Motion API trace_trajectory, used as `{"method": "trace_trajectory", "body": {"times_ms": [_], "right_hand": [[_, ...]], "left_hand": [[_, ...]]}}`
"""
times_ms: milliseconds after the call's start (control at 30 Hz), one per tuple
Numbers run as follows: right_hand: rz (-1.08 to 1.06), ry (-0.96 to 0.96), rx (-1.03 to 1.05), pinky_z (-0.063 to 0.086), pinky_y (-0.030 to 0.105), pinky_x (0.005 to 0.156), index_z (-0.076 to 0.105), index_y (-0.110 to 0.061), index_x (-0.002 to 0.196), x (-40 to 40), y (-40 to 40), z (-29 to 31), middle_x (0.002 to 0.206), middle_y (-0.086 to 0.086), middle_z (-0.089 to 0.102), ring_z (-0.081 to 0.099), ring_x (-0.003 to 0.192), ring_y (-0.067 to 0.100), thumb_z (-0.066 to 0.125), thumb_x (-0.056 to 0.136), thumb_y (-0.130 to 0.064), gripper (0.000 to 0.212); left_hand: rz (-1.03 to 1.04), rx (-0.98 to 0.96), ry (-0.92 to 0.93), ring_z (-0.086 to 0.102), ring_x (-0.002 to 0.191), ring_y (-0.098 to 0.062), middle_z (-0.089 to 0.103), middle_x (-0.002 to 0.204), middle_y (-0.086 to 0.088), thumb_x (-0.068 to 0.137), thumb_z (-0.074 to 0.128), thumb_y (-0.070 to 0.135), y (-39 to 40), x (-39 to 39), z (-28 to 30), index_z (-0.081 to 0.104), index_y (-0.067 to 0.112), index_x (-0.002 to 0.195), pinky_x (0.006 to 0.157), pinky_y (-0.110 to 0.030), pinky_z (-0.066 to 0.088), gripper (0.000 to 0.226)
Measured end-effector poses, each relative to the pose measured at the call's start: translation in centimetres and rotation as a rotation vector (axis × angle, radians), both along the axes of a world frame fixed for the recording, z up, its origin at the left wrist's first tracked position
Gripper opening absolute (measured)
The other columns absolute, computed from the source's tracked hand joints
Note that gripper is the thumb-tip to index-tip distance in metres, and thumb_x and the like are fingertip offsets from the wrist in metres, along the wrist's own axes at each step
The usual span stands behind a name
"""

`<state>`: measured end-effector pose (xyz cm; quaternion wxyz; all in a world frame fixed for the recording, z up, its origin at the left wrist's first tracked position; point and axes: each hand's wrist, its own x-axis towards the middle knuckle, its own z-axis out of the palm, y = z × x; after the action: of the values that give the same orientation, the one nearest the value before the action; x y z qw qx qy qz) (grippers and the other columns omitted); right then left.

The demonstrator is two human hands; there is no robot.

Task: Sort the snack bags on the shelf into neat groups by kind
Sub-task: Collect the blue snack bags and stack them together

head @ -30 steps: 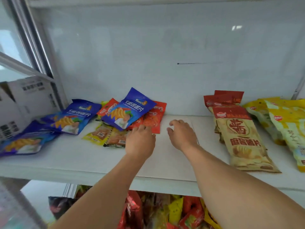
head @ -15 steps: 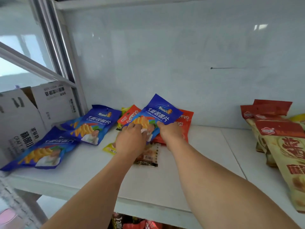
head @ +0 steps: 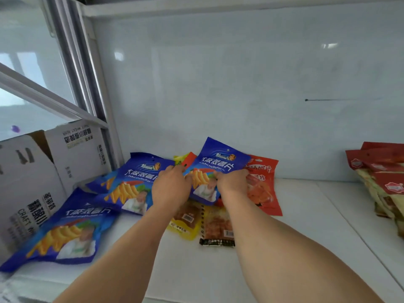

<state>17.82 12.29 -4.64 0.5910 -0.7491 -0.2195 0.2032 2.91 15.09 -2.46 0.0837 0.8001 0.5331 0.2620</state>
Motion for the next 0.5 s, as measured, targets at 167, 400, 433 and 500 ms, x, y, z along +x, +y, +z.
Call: {"method": "trace_trajectory", "body": {"times_ms": [167,400,433,500], "right_hand": [[0.035,0.131,0.178,0.043,0.025,0.046,0.055,-0.004,0.08,-3.0,2.0,0.6,0.068,0.013,0.061,0.057,0.044,0.018,0.073,0.087,-0.008,0.019],[0.088,0.215,0.315,0.047,0.03,0.056,0.064,-0.001,0.098,-5.7,3.1,-0.3,0.069,0.011,0.06,0.054,0.056,0.023,0.065,0.094,-0.009,0.009],[0.083,0.212,0.311,0.048,0.03,0.058,0.064,0.001,0.104,-5.7,3.3,-0.5,0.072,0.012,0.061,0.056,0.058,0.023,0.065,0.094,-0.011,0.015],[0.055,0.213,0.291,0.049,0.029,0.055,0.062,0.004,0.107,-5.6,3.4,-0.8,0.073,0.012,0.06,0.056,0.057,0.022,0.065,0.095,-0.01,0.019]], "left_hand": [[0.037,0.017,-0.02,0.049,0.129,-0.034,0.059,0.138,-0.013,0.1,0.05,0.043,4.4,-3.8,-0.2,0.059,0.014,0.136,0.102,-0.043,0.042,0.047],[0.174,-0.187,0.076,0.021,0.149,-0.042,0.027,0.161,-0.023,0.097,0.05,0.056,10.2,-9.2,-1.3,0.024,0.001,0.155,0.121,-0.052,0.021,0.083],[0.189,-0.245,0.095,0.021,0.149,-0.043,0.023,0.163,-0.024,0.096,0.049,0.058,10.9,-9.7,-1.4,0.018,0.0,0.157,0.12,-0.053,0.021,0.09],[0.204,-0.338,0.145,0.023,0.149,-0.044,0.021,0.164,-0.024,0.094,0.047,0.063,12.0,-10.5,-1.6,0.009,-0.002,0.159,0.12,-0.054,0.022,0.099]]}}
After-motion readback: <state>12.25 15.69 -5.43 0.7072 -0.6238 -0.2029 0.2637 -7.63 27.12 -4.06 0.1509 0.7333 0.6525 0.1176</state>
